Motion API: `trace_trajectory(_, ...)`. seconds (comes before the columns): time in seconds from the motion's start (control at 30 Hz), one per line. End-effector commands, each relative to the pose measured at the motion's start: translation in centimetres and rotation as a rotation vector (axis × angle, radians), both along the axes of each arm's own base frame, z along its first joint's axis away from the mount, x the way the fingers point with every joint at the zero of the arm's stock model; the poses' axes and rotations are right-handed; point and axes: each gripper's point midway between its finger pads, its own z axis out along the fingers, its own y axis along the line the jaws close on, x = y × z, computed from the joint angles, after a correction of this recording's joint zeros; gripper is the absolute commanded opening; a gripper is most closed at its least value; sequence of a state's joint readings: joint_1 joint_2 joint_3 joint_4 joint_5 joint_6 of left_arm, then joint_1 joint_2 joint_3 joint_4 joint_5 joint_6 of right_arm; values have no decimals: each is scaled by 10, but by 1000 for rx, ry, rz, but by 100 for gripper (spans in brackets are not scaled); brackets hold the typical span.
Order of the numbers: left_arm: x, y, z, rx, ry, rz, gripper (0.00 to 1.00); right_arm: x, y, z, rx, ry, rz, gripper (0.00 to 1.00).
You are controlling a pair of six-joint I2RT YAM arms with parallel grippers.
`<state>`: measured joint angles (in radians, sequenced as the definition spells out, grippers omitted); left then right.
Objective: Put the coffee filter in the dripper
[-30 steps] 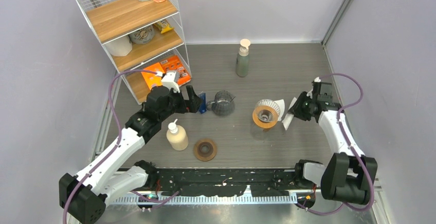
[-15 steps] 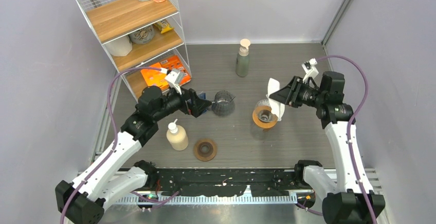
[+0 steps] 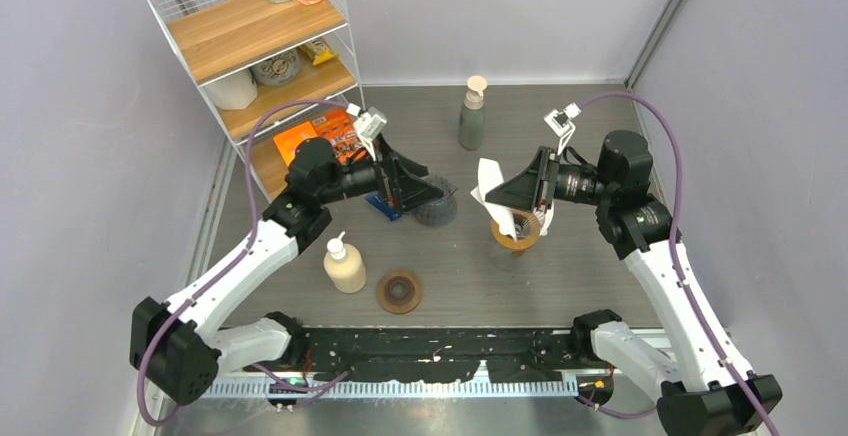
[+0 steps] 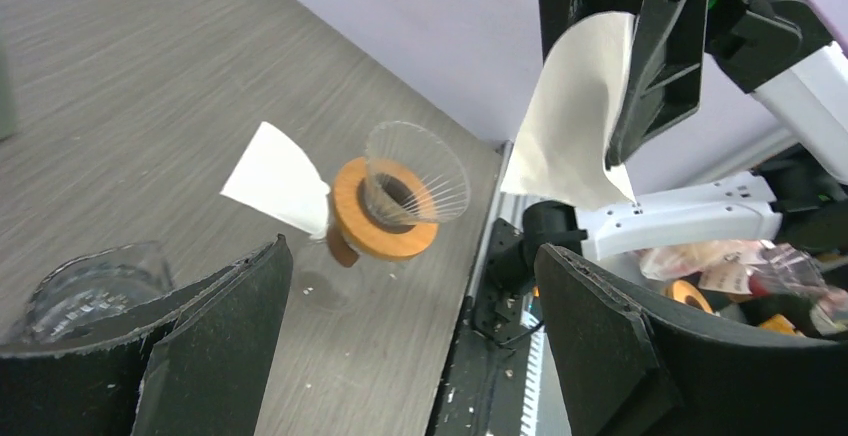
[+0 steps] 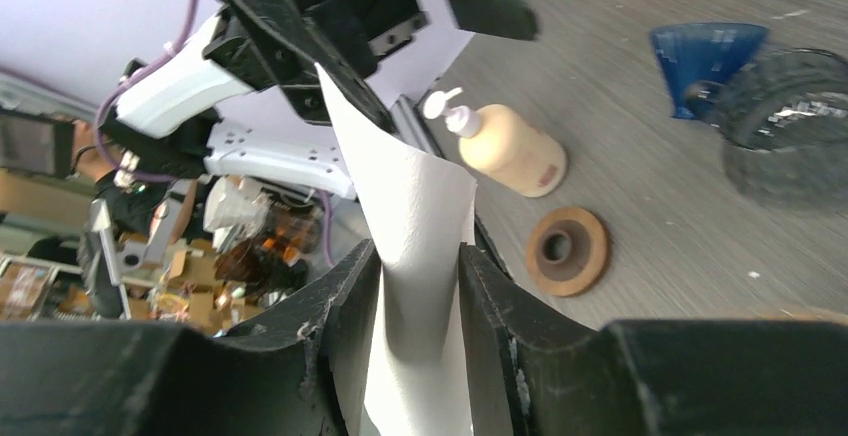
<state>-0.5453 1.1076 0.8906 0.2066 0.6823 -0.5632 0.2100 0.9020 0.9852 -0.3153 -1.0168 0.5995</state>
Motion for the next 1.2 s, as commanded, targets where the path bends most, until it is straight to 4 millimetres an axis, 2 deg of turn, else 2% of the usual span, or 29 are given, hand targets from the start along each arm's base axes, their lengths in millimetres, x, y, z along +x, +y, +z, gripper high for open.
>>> trace_trajectory(0.0, -16, -22, 39, -87, -52, -126, 100, -11, 17, 33, 77, -64, 79, 41)
trace_trajectory(0.13, -23, -36, 41, -102, -44, -162, 97, -11, 23, 38, 93, -60, 82, 41)
trace_trajectory(0.33, -16, -45, 39, -110, -9, -154, 89, -16, 31, 43, 124, -67, 112, 41)
trace_trajectory(0.7, -28, -66, 47, -137, -5, -252, 82, -14, 48, 36, 123, -22, 163, 41)
trace_trajectory(0.93, -38, -63, 40, -134, -13, -292, 79, -11, 48, 42, 125, -57, 137, 40)
trace_trajectory(0.97, -39, -61, 38, -130, -14, -288, 79, -10, 47, 38, 108, -50, 130, 40)
trace_trajectory(1.17, -35, -45, 15, -48, -27, -174, 82, -8, 41, 47, 79, -101, 86, 40)
